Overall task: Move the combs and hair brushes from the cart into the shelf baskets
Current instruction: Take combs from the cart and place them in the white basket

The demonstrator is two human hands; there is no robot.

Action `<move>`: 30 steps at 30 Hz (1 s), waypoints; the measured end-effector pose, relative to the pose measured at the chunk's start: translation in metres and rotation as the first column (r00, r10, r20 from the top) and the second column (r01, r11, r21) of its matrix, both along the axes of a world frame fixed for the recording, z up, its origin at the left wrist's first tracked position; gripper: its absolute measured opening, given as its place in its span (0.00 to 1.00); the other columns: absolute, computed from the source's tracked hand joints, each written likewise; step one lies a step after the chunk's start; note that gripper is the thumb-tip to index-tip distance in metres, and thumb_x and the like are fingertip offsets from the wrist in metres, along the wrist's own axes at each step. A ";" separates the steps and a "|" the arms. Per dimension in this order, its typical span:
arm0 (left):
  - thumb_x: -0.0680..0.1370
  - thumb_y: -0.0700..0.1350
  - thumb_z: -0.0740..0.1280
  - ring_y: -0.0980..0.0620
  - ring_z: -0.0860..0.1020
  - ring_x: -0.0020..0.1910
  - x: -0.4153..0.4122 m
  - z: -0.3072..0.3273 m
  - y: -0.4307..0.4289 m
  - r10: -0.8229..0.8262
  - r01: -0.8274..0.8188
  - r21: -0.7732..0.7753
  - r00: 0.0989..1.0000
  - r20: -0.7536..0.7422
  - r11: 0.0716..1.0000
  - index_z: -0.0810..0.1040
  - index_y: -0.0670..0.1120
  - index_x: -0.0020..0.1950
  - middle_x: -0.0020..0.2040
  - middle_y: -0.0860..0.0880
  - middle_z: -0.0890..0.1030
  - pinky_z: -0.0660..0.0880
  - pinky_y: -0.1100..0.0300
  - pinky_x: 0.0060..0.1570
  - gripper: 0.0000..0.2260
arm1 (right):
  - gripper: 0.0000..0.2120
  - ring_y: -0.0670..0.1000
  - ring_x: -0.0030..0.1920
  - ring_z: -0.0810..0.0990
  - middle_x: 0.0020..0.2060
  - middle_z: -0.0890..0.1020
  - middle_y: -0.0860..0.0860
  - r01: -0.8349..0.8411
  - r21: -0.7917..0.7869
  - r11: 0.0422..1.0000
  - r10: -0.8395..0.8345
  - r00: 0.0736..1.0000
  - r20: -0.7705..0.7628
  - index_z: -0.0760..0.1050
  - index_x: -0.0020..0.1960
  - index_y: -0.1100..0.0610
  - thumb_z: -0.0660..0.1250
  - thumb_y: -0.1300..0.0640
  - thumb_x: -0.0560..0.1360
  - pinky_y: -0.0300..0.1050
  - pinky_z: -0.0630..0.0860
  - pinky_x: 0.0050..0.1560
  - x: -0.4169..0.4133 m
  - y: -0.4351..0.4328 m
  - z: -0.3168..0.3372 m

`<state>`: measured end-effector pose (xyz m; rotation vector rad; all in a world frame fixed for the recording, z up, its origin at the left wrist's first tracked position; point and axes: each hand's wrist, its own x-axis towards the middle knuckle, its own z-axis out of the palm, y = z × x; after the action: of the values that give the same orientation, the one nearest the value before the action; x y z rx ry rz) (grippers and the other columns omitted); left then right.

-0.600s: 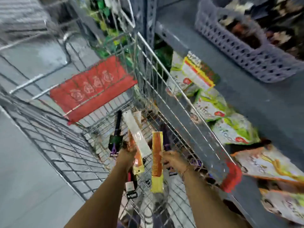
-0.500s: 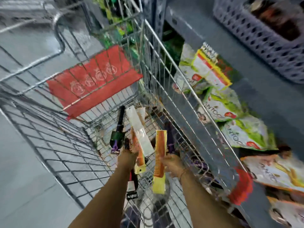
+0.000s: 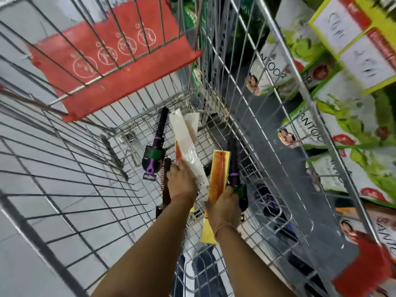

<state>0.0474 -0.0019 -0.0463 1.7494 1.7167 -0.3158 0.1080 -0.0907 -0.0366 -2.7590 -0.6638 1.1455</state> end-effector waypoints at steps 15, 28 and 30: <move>0.74 0.43 0.69 0.35 0.57 0.73 0.023 -0.003 -0.009 -0.017 0.016 -0.097 1.000 -0.014 0.995 0.55 0.42 0.74 0.76 0.34 0.53 0.60 0.45 0.72 0.34 | 0.05 0.56 0.45 0.80 0.46 0.82 0.57 0.274 0.170 0.946 -0.202 0.915 -0.350 0.78 0.46 0.59 0.70 0.60 0.71 0.44 0.77 0.43 0.039 -0.004 -0.014; 0.68 0.43 0.75 0.39 0.59 0.71 0.023 0.010 -0.010 0.045 -0.095 -0.303 0.985 -0.167 0.948 0.49 0.52 0.76 0.71 0.38 0.60 0.65 0.42 0.67 0.45 | 0.09 0.56 0.47 0.77 0.51 0.78 0.58 0.433 0.265 0.862 -0.325 0.872 -0.366 0.73 0.56 0.63 0.61 0.64 0.77 0.43 0.76 0.39 0.057 -0.016 -0.007; 0.69 0.39 0.73 0.38 0.63 0.68 0.023 0.010 -0.012 0.190 -0.197 -0.251 0.980 -0.053 0.948 0.57 0.49 0.73 0.69 0.38 0.62 0.67 0.43 0.66 0.37 | 0.10 0.54 0.46 0.75 0.49 0.76 0.56 0.409 0.277 0.869 -0.302 0.884 -0.356 0.73 0.58 0.64 0.61 0.64 0.77 0.36 0.71 0.31 0.058 -0.016 -0.005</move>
<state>0.0700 -0.0143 -0.0364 1.3861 1.7656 -0.4541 0.1656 -0.1064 -0.0421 -2.2205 -0.2616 1.1924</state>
